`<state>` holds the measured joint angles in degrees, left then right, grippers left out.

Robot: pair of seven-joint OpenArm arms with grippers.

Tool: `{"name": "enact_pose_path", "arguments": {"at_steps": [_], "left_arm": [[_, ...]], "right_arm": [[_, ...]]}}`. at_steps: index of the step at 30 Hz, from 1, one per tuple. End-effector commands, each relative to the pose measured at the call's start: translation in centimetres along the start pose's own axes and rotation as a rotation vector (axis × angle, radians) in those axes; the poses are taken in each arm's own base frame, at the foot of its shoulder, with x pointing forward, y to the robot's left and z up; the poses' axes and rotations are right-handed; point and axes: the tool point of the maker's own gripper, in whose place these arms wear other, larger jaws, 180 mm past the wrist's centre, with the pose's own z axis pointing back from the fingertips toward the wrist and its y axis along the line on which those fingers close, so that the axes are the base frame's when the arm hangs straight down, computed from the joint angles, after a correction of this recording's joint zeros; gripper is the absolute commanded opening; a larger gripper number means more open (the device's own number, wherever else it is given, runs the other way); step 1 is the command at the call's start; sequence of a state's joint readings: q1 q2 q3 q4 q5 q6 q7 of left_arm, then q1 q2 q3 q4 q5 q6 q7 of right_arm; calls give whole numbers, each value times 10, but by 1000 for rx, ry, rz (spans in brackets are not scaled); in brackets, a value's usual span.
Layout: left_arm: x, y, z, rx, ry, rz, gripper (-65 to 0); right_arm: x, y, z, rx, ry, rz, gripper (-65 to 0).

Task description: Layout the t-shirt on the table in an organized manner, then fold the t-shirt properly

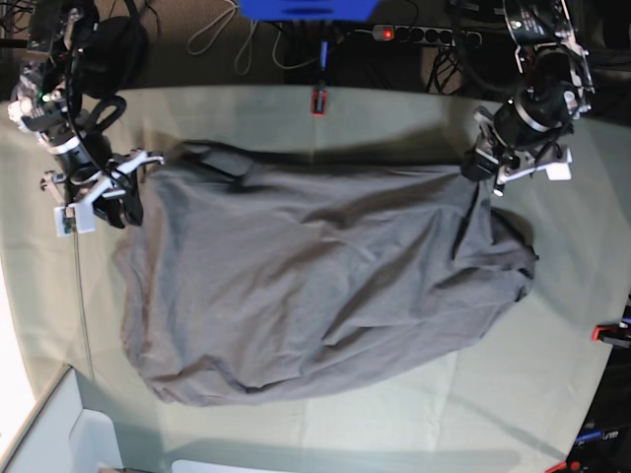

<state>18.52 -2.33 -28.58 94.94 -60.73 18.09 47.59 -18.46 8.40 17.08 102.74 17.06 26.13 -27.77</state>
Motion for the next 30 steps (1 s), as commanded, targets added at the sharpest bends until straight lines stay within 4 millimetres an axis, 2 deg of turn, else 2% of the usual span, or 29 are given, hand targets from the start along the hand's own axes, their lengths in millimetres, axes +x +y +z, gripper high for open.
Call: {"name": "enact_pose_path", "arguments": {"at_steps": [1, 6, 9, 12, 15, 17, 19, 24, 26, 27, 30], "left_arm": [[2, -5, 3, -34, 11, 65, -650], [-5, 19, -6, -3, 55, 160, -649], [-12, 23, -8, -26, 95, 240, -632], [-23, 33, -5, -36, 134, 332, -537], [-24, 30, -4, -40, 135, 319, -391], [-19, 21, 0, -59, 118, 287, -314], [-13, 7, 10, -82, 90, 223, -273], [7, -49, 35, -163, -29, 11, -307], [18, -73, 32, -169, -86, -91, -310], [19, -78, 27, -157, -102, -128, -310], [25, -83, 3, -50, -164, -238, -310]], "right_arm": [[8, 3, 3, 8, -37, -5, -502], [-13, 22, 8, 55, 14, -11, -498], [-25, 30, 11, 75, 42, -16, -498], [-32, 32, 15, 78, 60, -19, -498], [-34, 32, 16, 78, 65, -20, -498], [-35, 31, 17, 75, 66, -19, -499], [-38, 31, 19, 73, 75, -21, -500], [-42, 32, 21, 76, 84, -24, -500], [-42, 33, 21, 77, 84, -24, -501], [-41, 33, 20, 77, 82, -23, -501], [-41, 33, 20, 77, 82, -23, -501]]}}
